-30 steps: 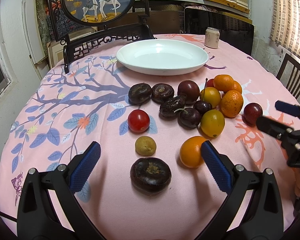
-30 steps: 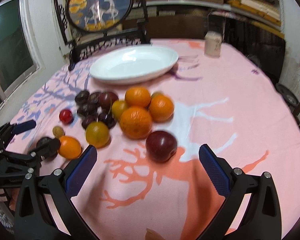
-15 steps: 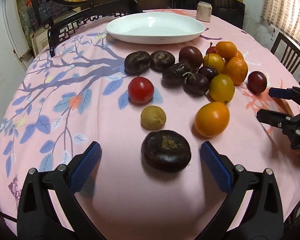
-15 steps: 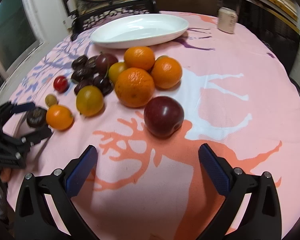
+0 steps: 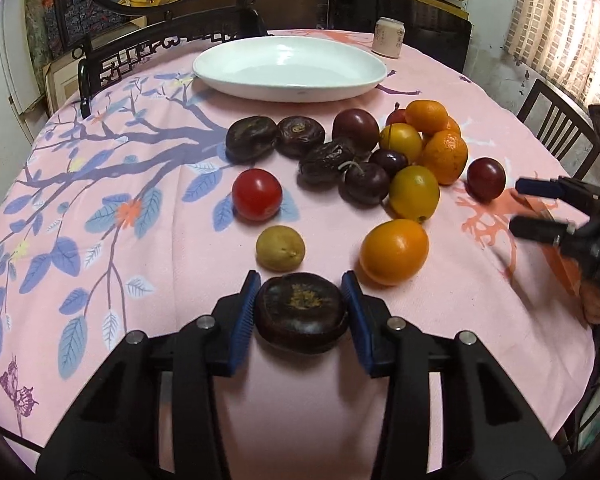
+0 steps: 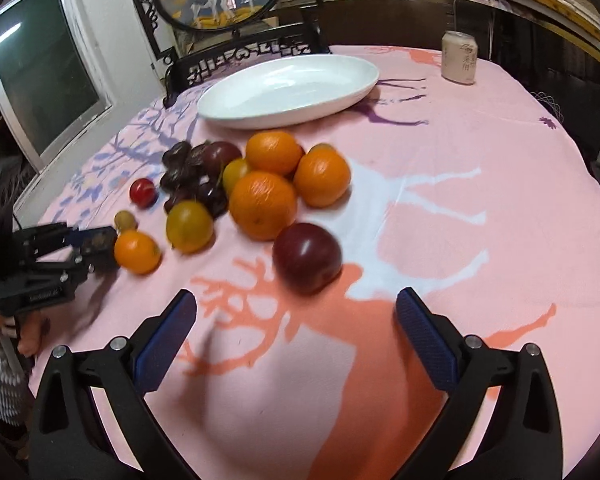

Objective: Organize fruits
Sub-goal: 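Grasp a dark brown round fruit with left tool while right tool grasps a red plum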

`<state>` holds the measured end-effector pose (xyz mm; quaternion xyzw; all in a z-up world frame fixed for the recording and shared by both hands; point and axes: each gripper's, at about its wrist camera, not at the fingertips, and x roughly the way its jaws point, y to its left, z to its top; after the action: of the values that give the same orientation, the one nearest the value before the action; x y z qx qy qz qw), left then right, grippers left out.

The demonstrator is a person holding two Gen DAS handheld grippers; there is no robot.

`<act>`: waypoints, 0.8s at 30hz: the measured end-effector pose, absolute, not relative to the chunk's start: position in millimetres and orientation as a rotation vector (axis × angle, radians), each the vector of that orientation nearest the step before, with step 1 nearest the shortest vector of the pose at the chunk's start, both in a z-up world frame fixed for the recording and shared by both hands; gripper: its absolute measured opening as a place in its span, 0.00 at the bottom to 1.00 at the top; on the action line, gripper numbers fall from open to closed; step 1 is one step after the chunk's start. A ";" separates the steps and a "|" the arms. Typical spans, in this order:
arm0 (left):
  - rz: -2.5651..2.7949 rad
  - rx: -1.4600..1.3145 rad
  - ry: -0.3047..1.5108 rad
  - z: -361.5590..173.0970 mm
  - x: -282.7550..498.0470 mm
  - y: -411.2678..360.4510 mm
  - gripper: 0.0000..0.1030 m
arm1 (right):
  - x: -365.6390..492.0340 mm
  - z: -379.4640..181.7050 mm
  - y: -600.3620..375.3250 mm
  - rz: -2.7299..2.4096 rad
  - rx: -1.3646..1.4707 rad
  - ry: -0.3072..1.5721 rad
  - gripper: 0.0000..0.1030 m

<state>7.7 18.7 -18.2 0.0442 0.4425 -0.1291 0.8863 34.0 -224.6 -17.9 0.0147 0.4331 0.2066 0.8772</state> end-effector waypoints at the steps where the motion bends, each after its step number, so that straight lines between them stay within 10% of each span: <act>1: -0.272 0.084 0.920 -18.1 8.2 20.1 0.41 | 37.0 -18.1 -223.8 0.432 0.031 0.907 0.86; 9: -0.282 0.054 0.911 -16.9 9.4 25.1 0.41 | 54.8 -25.5 -218.0 0.421 0.003 0.923 0.39; 24: -0.284 0.026 0.783 55.5 74.2 13.2 0.41 | 109.3 42.9 -227.2 0.406 0.096 0.779 0.36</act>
<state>74.2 13.2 55.5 0.0124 0.3802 -0.1380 0.9145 109.3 -227.2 42.9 0.0463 0.3770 0.1965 0.9039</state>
